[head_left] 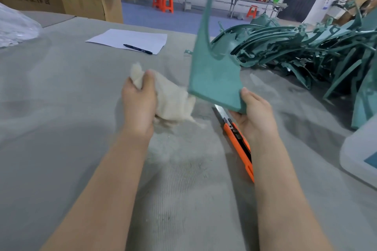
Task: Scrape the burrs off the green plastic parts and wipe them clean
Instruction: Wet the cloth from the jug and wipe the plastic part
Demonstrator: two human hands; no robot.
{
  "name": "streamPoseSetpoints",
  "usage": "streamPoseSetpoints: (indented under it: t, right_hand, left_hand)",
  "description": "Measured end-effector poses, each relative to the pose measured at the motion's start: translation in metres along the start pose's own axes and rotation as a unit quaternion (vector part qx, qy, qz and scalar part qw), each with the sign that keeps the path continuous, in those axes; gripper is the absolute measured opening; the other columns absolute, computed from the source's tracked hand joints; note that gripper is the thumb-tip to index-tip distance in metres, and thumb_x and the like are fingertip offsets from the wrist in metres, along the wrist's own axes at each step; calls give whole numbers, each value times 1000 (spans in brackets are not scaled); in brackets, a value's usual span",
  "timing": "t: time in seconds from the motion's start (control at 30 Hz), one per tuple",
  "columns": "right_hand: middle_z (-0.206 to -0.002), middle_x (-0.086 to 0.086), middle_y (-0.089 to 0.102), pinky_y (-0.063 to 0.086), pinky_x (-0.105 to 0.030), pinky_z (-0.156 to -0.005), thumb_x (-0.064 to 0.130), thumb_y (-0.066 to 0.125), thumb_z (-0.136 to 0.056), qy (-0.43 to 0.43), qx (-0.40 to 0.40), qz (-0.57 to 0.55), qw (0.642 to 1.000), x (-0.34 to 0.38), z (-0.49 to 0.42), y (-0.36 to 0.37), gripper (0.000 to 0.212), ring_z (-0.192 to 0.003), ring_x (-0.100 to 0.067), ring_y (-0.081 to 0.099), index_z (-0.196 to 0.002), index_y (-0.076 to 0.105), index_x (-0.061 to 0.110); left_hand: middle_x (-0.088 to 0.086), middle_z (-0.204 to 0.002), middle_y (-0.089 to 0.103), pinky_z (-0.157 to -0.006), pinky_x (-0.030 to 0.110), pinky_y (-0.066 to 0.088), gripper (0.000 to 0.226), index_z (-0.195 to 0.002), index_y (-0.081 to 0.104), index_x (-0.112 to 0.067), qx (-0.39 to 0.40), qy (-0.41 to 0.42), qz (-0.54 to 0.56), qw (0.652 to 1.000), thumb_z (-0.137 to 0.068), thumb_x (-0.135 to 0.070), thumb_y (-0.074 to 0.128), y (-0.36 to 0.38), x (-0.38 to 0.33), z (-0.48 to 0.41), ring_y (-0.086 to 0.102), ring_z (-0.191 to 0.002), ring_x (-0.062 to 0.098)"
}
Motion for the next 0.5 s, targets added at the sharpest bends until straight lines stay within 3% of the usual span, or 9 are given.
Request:
streamPoseSetpoints:
  t: [0.07, 0.13, 0.23, 0.3, 0.37, 0.43, 0.5]
  right_hand:
    - [-84, -2, 68, 59, -31, -68, 14, 50, -101, -22, -31, 84, 996, -1, -5, -9, 19, -76, -12, 64, -90, 64, 8]
    - [-84, -9, 66, 58, -41, -77, 13, 51, -99, -42, -40, 180, 982, -6, -9, -9, 19, -75, -17, 61, -89, 65, 5]
    - [-81, -12, 63, 55, -46, -76, 16, 55, -98, -38, -21, 267, 963, -14, -9, 0, 20, -71, -22, 59, -94, 66, 0]
    - [-78, -11, 60, 52, -48, -72, 17, 57, -95, -50, -2, 326, 944, -18, -10, 4, 23, -73, -24, 56, -89, 67, -2]
    - [-76, -7, 60, 43, -39, -66, 22, 59, -94, -81, -6, 390, 917, -18, -10, 6, 21, -75, -24, 54, -81, 66, 6]
    - [-87, -6, 67, 42, -31, -71, 28, 58, -93, -103, -44, 453, 884, -16, -9, 4, 18, -87, -25, 59, -87, 68, 14]
    - [-108, -6, 69, 44, -31, -83, 31, 57, -93, -108, -77, 484, 865, -16, -9, 0, 24, -106, -26, 60, -106, 69, 15]
  left_hand:
    - [0, -79, 56, -61, 29, 47, 19, -85, 52, -16, 44, -65, 102, 992, -100, -24, 45, -5, 3, -4, 56, -73, 18]
    - [2, -78, 58, -51, 19, 36, 29, -77, 51, -16, 116, -125, 219, 961, -102, -22, 36, -2, 3, -1, 57, -67, 19]
    - [-9, -48, 51, -44, 10, 19, 68, -44, 52, -21, 161, -160, 284, 931, -104, -28, 22, 2, 4, 5, 46, -38, 6]
    - [-14, -40, 35, -41, 7, 20, 70, -44, 41, -24, 181, -180, 309, 916, -105, -37, 10, 8, 5, 7, 33, -30, 2]
    - [-22, -48, 20, -45, 8, 16, 57, -56, 36, -28, 177, -192, 317, 912, -103, -41, 6, 8, 7, 7, 18, -37, -3]
    - [-21, -56, 22, -54, 17, 15, 47, -62, 31, -26, 163, -159, 299, 927, -103, -38, 12, 7, 7, 6, 16, -48, 3]
    - [-12, -50, 39, -59, 27, 14, 54, -57, 36, -22, 204, -123, 280, 930, -103, -42, 15, 11, 2, 6, 28, -45, 9]
Point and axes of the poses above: each hand's wrist, its own z-axis away from the middle knuckle, its own y-axis out of the palm, x = y × z, the point moved 5 cm from there along -z, towards the middle knuckle
